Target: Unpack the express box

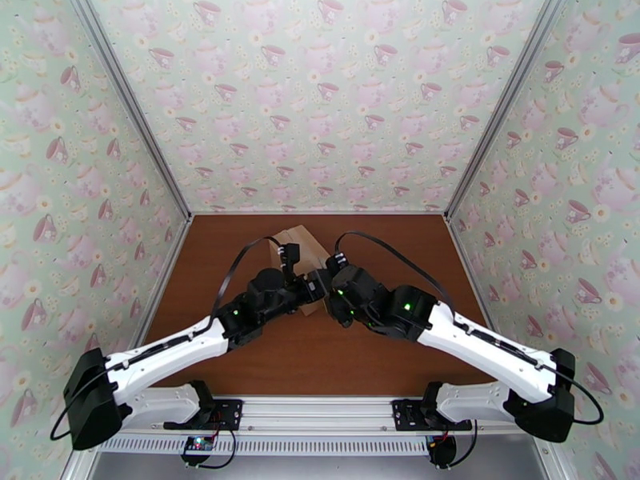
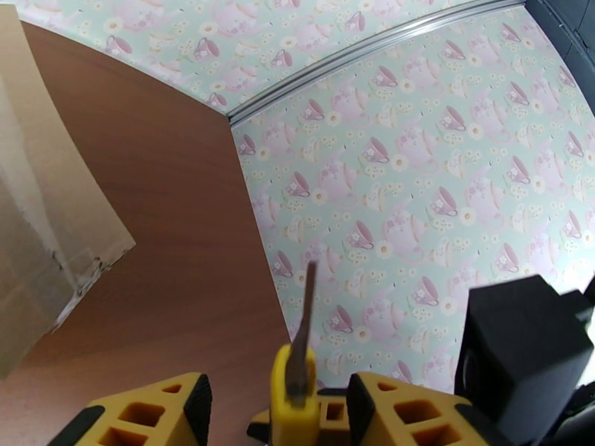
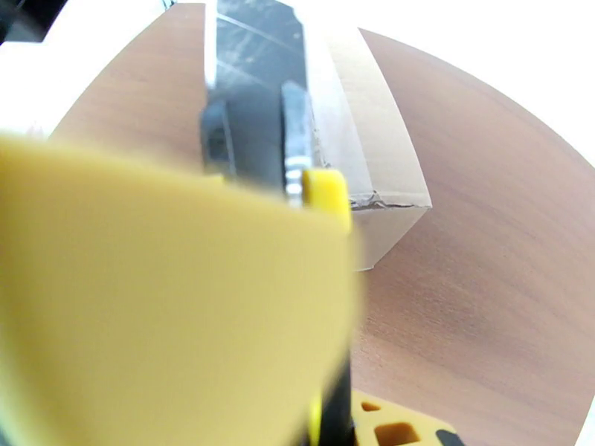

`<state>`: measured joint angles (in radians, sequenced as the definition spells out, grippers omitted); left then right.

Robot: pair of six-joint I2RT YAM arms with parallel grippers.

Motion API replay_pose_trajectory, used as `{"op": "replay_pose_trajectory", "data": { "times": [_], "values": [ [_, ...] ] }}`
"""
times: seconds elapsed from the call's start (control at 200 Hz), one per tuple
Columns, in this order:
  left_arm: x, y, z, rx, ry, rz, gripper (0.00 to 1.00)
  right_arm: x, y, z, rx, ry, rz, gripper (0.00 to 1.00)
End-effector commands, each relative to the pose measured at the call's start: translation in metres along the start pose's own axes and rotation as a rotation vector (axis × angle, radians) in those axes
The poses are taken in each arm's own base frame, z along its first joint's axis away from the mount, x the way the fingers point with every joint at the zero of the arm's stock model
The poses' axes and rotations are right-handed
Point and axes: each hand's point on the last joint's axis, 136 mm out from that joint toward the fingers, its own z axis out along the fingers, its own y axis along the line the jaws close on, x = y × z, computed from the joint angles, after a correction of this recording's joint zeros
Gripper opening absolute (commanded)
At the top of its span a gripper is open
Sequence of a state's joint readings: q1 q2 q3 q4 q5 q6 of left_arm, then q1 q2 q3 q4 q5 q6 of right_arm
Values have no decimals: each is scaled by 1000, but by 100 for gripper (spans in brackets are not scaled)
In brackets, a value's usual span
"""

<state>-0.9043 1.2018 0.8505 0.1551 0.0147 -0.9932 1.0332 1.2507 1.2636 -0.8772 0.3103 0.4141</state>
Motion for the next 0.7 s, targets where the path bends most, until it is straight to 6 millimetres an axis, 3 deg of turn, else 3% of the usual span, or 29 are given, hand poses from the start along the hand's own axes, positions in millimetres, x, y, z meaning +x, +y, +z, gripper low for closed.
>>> {"op": "replay_pose_trajectory", "data": {
  "times": [0.0, 0.255, 0.321, 0.441, 0.696],
  "values": [
    [3, 8, -4, -23, 9, -7, 52, -12, -1, -4, 13, -20, 1, 0],
    [9, 3, 4, -3, 47, 0, 46, -14, 1, -3, 11, -10, -2, 0],
    [11, 4, 6, -4, 53, 3, 34, -15, 2, -5, 3, -15, -1, 0],
    [14, 8, 8, -17, 64, 2, 0, -17, 1, -7, 8, -20, 4, 0],
    [11, 9, 8, -28, 50, 10, 0, -16, 1, -5, 7, -17, 8, 0]
  ]
}}
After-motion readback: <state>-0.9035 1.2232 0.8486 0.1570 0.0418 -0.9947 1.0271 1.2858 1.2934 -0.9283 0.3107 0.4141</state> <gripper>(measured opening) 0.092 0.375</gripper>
